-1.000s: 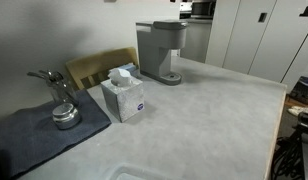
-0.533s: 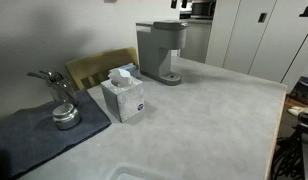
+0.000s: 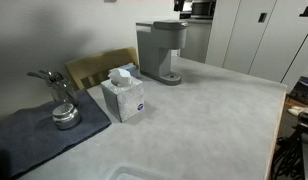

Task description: Press the top of the coffee maker

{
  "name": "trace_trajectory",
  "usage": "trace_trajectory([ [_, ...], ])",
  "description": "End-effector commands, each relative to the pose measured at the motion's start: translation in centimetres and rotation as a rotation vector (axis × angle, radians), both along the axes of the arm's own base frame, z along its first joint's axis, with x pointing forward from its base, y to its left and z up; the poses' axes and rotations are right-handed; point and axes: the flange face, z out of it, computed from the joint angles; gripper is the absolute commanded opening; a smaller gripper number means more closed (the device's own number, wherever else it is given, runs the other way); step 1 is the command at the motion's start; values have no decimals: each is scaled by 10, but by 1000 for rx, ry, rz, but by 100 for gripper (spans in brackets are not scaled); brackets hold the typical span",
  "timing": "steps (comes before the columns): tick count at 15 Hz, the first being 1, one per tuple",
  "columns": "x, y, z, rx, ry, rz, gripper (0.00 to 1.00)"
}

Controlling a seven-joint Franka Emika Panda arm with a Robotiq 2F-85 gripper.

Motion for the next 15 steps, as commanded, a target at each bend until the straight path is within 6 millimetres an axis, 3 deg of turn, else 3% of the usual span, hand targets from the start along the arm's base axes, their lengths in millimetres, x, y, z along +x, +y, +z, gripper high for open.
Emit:
trace_trajectory([
  [1, 4, 0, -6, 13, 19, 3, 0],
  [15, 7, 1, -18, 4, 35, 10, 0],
])
